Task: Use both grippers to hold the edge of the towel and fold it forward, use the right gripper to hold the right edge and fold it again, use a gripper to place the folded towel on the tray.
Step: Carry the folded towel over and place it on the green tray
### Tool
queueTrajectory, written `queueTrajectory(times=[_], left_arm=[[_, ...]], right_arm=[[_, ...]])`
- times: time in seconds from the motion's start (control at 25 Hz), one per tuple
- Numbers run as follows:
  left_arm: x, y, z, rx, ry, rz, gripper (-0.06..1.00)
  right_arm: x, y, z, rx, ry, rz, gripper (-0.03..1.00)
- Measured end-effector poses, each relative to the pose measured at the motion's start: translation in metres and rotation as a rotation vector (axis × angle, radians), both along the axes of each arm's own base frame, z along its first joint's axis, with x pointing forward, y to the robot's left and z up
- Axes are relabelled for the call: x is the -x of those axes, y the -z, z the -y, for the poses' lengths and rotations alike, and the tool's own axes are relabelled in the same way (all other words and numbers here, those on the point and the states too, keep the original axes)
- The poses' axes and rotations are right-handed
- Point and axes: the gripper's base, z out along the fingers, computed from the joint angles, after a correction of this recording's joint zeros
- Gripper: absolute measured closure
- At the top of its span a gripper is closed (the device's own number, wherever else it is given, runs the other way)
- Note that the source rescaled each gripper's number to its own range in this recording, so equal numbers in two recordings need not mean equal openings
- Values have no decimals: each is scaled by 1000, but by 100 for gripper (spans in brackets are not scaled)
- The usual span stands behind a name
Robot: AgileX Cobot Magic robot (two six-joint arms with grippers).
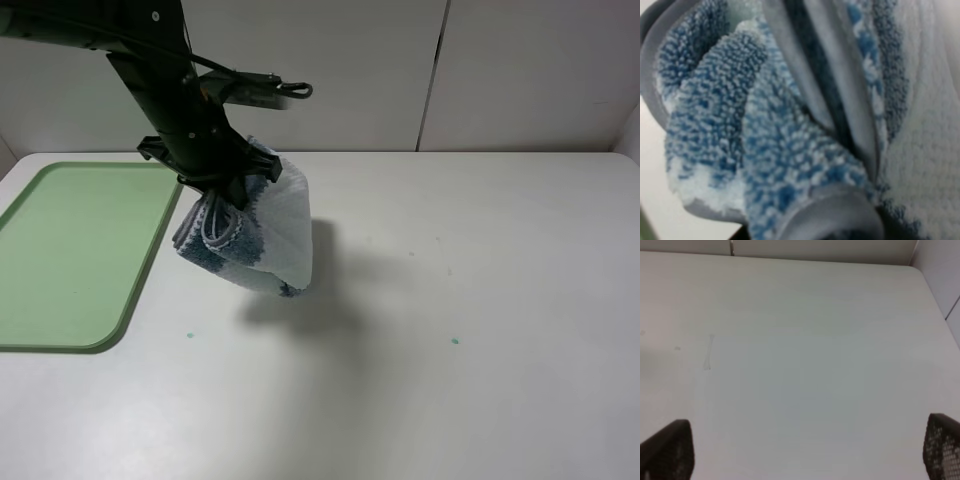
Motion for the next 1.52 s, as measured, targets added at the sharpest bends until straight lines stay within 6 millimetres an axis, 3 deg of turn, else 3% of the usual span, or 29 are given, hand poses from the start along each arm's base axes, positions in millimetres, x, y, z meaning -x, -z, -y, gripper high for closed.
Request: queueTrajectory(times=[0.64, 1.0, 1.52], left_arm=[[-16, 5, -104, -38, -159, -9, 75], [-31, 3, -161, -40, -254, 80, 75], [-42, 29, -217, -53, -374, 98, 75]], right_arm=[[0, 0, 0, 0, 0, 0, -3], [0, 0, 0, 0, 0, 0, -3], [0, 0, 0, 0, 0, 0, -3]])
